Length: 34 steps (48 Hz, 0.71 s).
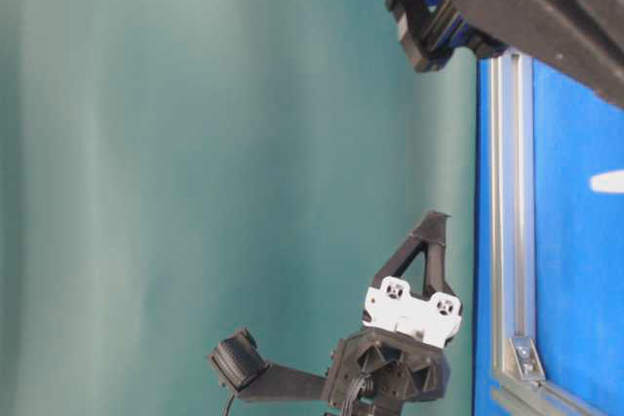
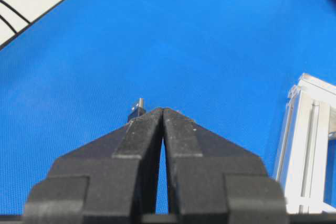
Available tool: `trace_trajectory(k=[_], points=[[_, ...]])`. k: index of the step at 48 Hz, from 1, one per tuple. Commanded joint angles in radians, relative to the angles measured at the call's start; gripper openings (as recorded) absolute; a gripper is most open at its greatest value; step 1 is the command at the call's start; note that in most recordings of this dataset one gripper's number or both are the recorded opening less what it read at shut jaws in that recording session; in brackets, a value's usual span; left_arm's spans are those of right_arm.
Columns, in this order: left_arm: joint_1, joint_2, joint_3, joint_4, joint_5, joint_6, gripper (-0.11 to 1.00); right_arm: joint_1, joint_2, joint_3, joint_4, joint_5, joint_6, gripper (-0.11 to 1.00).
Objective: Insert the wire through the string loop located in the center.
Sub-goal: 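Close the right gripper on the black USB cable near its connector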
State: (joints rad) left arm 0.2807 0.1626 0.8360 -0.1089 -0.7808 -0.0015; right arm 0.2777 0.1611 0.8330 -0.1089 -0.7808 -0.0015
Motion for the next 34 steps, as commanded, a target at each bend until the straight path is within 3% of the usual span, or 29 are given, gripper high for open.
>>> trace_trajectory(k=[1, 6, 25, 30, 34], points=[[-0.003, -0.043, -0.014, 0.025, 0.002, 0.012, 0.0, 0.006, -0.038, -0.017, 0.0, -0.005, 0.0, 0.0], [-0.002, -0.044, -0.012, 0.026, 0.002, 0.015, 0.0, 0.008, -0.046, -0.014, 0.0, 0.005, 0.003, -0.05], [-0.002, -0.043, -0.012, 0.026, 0.003, 0.015, 0.0, 0.032, -0.066, -0.008, 0.002, 0.009, 0.028, -0.05], [-0.002, -0.044, -0.012, 0.025, 0.002, 0.015, 0.0, 0.032, -0.066, -0.009, 0.0, 0.009, 0.058, 0.03], [-0.002, -0.043, -0.011, 0.025, 0.002, 0.015, 0.0, 0.032, -0.066, -0.009, 0.0, 0.009, 0.077, 0.19]])
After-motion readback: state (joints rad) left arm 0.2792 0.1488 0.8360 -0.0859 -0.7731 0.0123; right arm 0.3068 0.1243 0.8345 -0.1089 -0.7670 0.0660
